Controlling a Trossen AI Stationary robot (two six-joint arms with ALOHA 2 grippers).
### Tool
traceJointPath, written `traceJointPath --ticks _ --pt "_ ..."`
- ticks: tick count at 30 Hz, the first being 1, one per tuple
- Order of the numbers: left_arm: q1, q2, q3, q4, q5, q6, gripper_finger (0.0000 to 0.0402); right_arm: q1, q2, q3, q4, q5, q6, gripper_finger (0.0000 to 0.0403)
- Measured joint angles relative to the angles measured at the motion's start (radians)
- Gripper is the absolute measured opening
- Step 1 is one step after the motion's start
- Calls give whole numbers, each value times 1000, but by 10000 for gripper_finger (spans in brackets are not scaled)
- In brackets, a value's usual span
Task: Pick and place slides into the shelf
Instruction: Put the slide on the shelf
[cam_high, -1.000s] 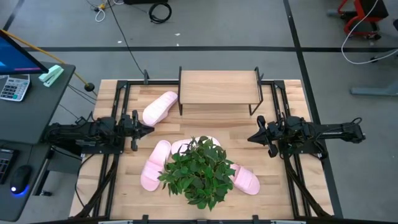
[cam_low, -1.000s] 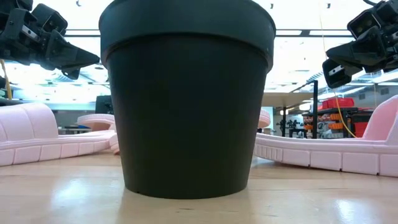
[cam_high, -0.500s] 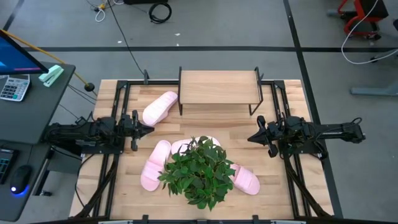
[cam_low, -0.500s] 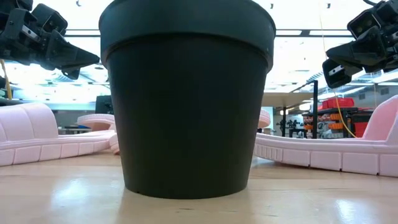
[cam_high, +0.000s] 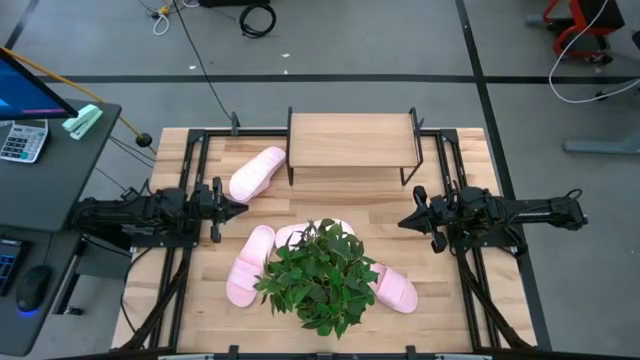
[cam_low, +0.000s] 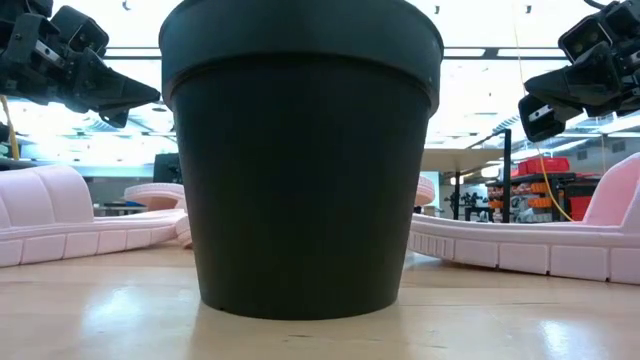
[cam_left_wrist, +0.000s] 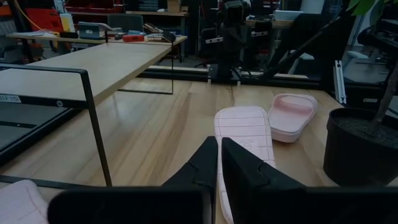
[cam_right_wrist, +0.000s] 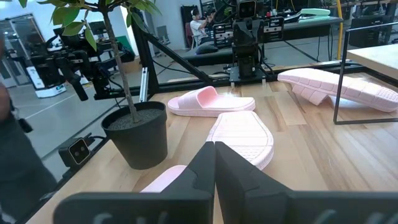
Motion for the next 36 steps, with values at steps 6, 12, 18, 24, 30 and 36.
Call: traceJointPath --ticks 6,12,18,24,30,36 --pt "0 0 0 0 0 0 33 0 0 0 0 0 0 14" --pt "0 0 0 0 0 0 39 0 0 0 0 0 0 14" --pt "0 0 0 0 0 0 31 0 0 0 0 0 0 14" --pt "0 0 0 0 0 0 26 0 0 0 0 0 0 14" --pt "0 0 0 0 0 0 35 0 0 0 0 0 0 14" --pt "0 0 0 0 0 0 38 0 0 0 0 0 12 14"
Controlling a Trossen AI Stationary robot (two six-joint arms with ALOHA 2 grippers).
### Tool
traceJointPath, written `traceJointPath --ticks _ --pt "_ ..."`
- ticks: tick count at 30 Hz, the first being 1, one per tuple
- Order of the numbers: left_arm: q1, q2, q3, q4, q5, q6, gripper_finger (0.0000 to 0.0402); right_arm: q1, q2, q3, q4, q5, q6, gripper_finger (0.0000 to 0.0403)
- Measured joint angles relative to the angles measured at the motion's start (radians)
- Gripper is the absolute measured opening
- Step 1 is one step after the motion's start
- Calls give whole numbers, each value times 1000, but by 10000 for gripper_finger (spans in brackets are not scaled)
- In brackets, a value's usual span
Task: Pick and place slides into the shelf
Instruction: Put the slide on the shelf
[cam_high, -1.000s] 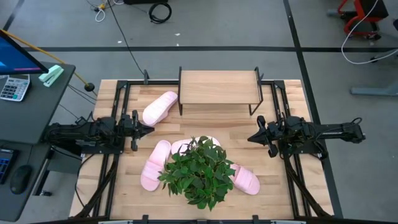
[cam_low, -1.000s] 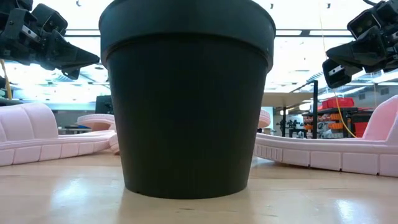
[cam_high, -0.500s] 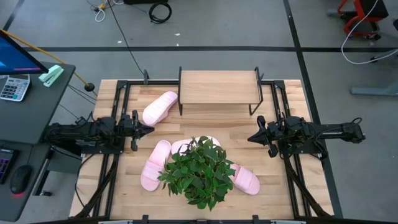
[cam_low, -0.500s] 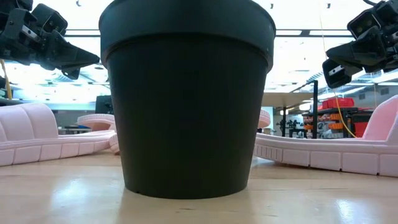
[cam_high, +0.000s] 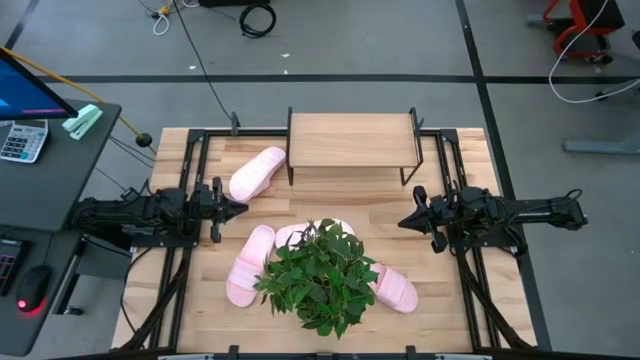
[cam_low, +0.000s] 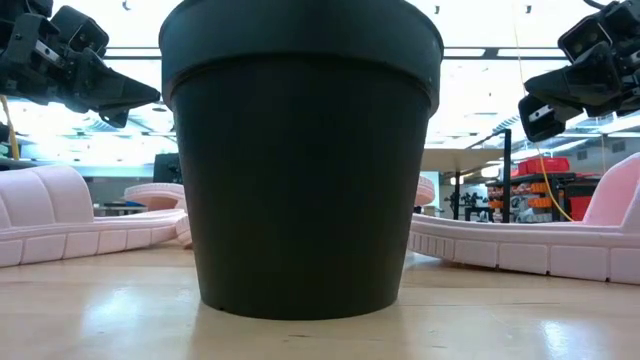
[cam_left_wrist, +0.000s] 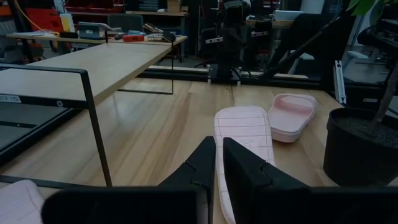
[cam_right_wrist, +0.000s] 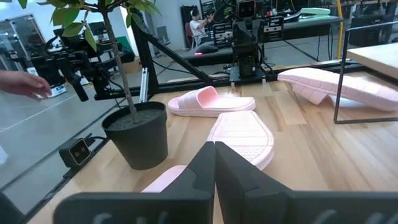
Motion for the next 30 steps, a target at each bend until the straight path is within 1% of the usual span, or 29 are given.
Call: traceJointPath --ticks 8,10,12,14,17,20,22,25,28,30 --pt "0 0 0 0 0 0 26 0 0 0 0 0 164 14" --pt "0 0 0 0 0 2 25 0 0 0 0 0 228 14" --pt "0 0 0 0 0 -1 28 0 0 0 2 1 387 14" --pt "0 0 0 0 0 18 31 0 0 0 2 16 601 14" --pt "0 0 0 1 0 123 35 0 0 0 1 59 886 14" --pt "0 0 0 1 0 202 36 0 0 0 1 86 1077 14" --pt "0 0 0 1 0 213 34 0 0 0 1 89 1141 14" --pt "0 0 0 1 -2 215 28 1 0 0 1 89 1185 14" --pt "1 0 0 3 -51 260 22 0 0 0 0 83 1200 14" --pt "1 0 0 3 -53 261 18 0 0 0 -1 75 1187 14"
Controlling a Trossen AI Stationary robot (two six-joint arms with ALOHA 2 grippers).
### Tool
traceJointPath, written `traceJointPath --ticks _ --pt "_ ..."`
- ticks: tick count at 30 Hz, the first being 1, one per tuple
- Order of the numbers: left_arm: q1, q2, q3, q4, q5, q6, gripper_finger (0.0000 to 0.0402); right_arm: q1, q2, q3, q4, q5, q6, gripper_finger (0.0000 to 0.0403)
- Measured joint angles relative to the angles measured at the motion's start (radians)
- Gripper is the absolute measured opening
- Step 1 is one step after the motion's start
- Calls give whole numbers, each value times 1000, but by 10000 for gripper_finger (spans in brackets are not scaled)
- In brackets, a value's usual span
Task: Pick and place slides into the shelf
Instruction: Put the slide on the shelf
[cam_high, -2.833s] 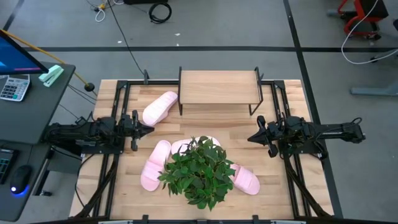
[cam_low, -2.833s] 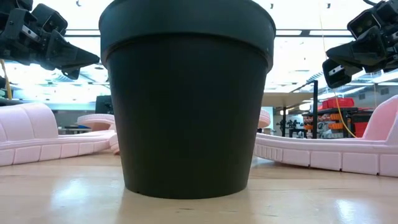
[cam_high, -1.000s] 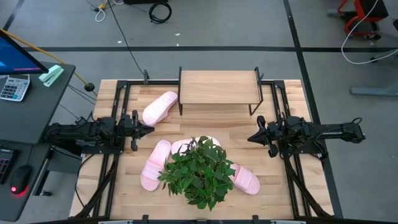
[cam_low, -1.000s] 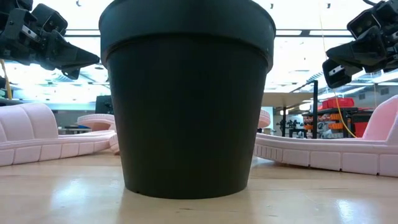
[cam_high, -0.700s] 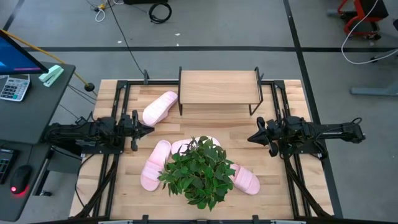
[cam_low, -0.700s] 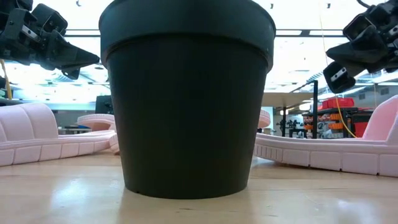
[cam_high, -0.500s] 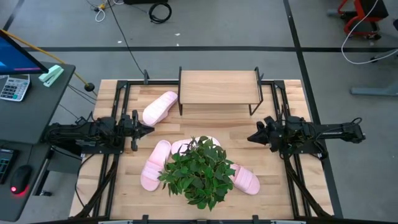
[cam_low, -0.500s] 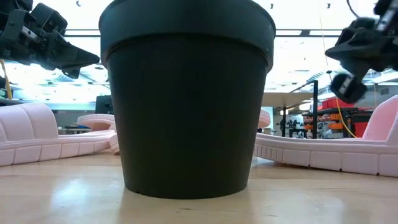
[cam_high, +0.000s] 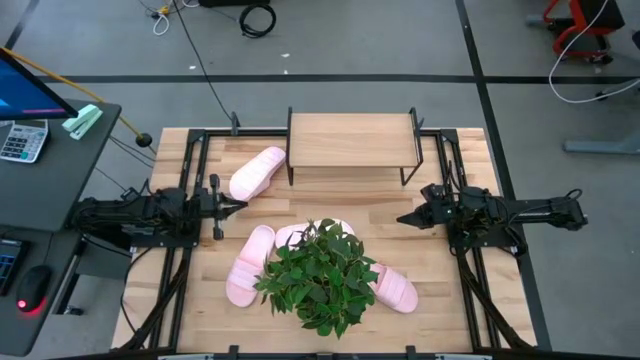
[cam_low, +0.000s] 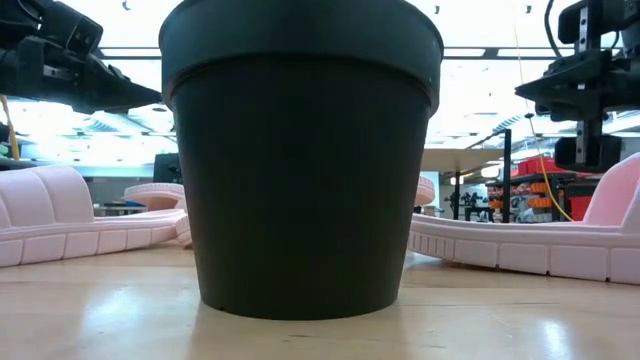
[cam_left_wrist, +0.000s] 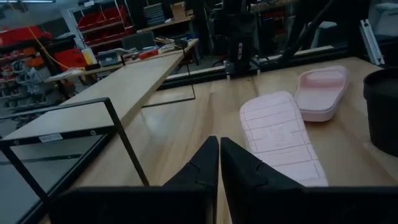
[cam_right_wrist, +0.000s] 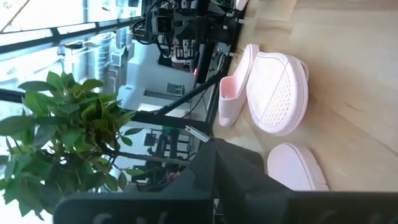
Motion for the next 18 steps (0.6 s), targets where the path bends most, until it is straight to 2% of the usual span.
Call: traceJointPath --ticks 4,8,13,18 --pt "0 0 0 2 0 -17 16 0 0 0 -4 -2 -14 14" --pt "0 0 0 3 0 -127 23 0 0 0 -4 4 7 14" --pt "0 0 0 13 -19 -118 25 0 0 0 -38 35 -18 14" --pt "0 0 0 20 -27 -309 15 0 0 0 -42 62 17 14"
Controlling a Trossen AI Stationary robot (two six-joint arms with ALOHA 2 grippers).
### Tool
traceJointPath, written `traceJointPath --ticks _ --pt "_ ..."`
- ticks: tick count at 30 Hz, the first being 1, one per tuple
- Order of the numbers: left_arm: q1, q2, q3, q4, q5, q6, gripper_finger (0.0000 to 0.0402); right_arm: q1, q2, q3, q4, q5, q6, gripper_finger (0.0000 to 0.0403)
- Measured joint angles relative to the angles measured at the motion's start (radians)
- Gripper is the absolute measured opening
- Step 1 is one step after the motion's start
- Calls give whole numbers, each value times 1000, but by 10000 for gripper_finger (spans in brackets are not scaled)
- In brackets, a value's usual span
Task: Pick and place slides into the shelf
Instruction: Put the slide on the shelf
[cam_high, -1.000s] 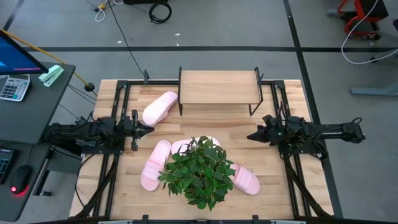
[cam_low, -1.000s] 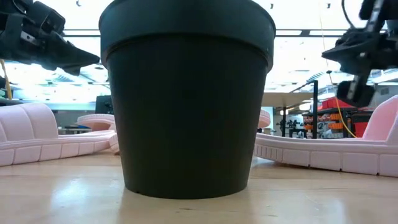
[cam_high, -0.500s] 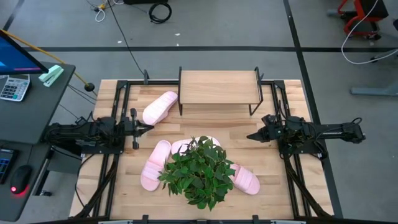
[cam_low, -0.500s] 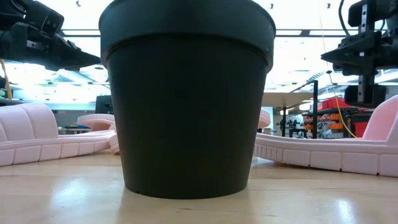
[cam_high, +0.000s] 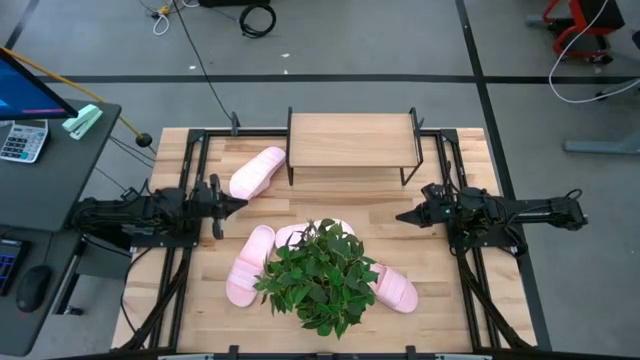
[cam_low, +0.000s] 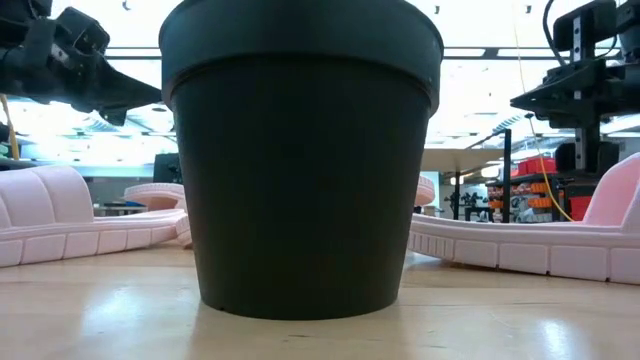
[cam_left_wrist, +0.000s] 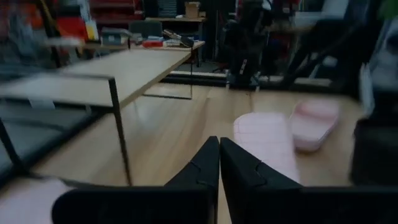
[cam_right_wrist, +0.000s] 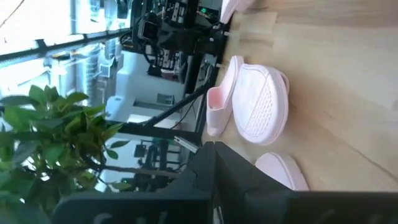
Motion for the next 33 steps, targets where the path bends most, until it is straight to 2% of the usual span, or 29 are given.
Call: traceJointPath --ticks 5,8,14,20,22,26,30,33 --pt "0 0 0 8 1 -388 11 0 0 0 -1 6 25 14" --pt "-2 0 0 -11 28 -628 25 0 0 0 -2 6 24 14" --pt "-24 23 9 -80 213 -975 94 0 0 0 -2 4 17 14" --pt "-64 80 7 -75 230 -1257 164 0 0 0 -2 -2 12 15" --pt "-71 97 7 -75 218 -1254 182 0 0 0 -2 -2 -20 17" --pt "-65 129 7 -78 185 -1143 203 0 0 0 -3 0 -89 20" --pt "-63 154 3 -46 158 -1208 204 0 0 0 -3 -5 -150 20" --pt "-63 165 1 -26 157 -1210 196 2 0 0 8 -84 -200 22"
